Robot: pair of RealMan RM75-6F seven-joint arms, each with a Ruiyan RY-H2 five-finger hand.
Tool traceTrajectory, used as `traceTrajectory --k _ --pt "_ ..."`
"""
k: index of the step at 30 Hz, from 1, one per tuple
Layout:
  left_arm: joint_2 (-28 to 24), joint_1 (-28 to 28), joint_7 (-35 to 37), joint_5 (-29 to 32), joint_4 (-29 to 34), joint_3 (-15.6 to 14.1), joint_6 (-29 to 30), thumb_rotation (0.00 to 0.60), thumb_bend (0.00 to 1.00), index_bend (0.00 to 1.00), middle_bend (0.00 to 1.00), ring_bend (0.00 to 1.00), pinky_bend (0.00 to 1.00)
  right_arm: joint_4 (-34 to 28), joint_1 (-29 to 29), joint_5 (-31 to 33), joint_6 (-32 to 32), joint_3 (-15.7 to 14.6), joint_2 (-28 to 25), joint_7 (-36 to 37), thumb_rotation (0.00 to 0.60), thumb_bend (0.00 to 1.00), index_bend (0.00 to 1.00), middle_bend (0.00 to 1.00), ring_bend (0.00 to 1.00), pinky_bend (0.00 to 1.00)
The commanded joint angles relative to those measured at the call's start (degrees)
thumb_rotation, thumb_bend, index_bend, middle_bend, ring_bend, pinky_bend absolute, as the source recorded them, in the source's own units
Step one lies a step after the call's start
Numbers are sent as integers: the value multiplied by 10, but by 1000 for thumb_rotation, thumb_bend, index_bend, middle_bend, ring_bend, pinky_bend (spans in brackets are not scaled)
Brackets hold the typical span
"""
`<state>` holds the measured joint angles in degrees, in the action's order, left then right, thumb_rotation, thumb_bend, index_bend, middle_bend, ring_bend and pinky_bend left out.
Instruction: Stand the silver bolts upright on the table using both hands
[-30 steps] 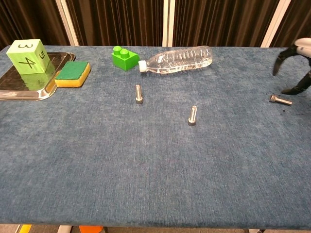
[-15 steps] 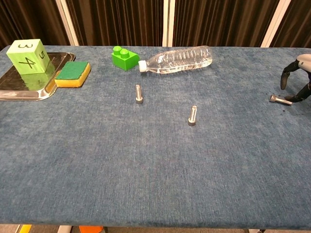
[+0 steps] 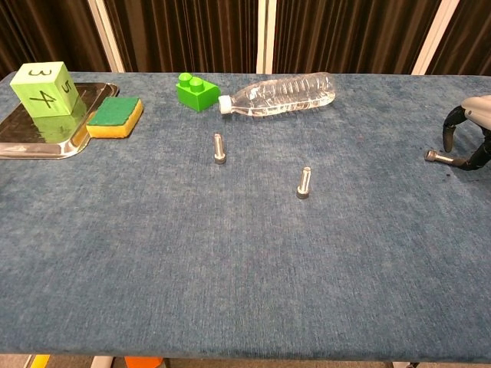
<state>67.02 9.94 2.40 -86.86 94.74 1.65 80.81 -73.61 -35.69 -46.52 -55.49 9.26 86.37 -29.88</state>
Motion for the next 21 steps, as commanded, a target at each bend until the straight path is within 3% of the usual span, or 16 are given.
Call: traceTrajectory --k 1,15,21 --pt "2 0 2 -1 -3 0 0 600 176 289 161 41 0 -3 -2 10 3 2 -1 -7 600 251 483 187 0 0" --pt "5 1 9 -1 -9 -1 -2 600 176 289 160 41 0 -2 -8 40 13 1 4 -26 600 274 498 198 0 0" --pt "4 1 10 -2 -9 -2 -2 600 176 289 155 41 0 -3 -9 44 11 1 4 -28 600 337 521 209 0 0"
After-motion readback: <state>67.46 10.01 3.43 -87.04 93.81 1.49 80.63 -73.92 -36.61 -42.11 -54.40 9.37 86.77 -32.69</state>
